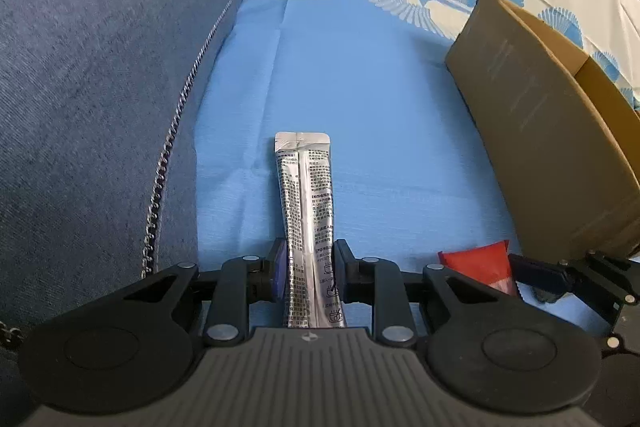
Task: Organize snacks
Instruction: 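Lift the red pack and silver stick pack off the bedspread with both tools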
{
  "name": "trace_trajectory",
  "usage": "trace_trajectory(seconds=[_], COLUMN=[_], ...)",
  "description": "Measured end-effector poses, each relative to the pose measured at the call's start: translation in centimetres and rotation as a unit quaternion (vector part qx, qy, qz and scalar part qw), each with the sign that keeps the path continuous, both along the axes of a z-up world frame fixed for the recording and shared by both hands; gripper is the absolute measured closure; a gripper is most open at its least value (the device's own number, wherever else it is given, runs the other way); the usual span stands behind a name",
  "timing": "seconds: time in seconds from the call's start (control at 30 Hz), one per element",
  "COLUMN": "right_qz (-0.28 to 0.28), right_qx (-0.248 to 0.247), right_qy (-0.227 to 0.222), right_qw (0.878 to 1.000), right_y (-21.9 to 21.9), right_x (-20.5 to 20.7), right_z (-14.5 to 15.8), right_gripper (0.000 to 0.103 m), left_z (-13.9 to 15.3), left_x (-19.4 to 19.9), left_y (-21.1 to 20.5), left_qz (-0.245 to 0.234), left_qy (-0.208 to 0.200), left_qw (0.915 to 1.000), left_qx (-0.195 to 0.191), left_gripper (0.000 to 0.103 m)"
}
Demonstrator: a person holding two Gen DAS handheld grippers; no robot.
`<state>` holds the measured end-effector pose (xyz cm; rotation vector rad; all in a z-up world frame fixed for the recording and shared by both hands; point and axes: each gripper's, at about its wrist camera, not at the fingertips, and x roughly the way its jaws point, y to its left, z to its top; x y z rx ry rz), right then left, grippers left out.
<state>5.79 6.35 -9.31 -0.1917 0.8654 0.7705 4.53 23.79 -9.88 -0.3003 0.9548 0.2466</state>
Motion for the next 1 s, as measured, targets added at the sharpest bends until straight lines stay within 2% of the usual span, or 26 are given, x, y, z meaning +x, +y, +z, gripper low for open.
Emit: trace_trajectory(seconds=[0.2, 0.37, 0.7, 1.0], right_qz=[-0.002, 0.002, 0.004, -0.003], right_qx=[-0.017, -0.024, -0.026, -0.019], right_qy=[0.011, 0.014, 0.012, 0.000], right_qw=[1.000, 1.000, 1.000, 1.000], right_y=[0.0, 0.1, 0.2, 0.1], right_x=[0.1, 0.2, 0.1, -0.2], right_z=[-0.9, -1.1, -1.1, -0.7], right_gripper=[0.043, 0.043, 0.042, 0.043], left_z=[-0.3, -0.3, -0.4, 0.5], left_x=[0.6, 0.9, 1.0, -0.1], left_y=[-0.1, -0.5, -1.1, -0.9], left_qz=[-0.010, -0.017, -0.023, -0.013], left_qy=[0.019, 0.023, 0.018, -0.018], left_qw=[0.9998, 0.9995, 0.9993, 0.9995], left_qx=[-0.001, 0.014, 0.022, 0.022], left_gripper=[0.068, 0.067, 0.076, 0.078])
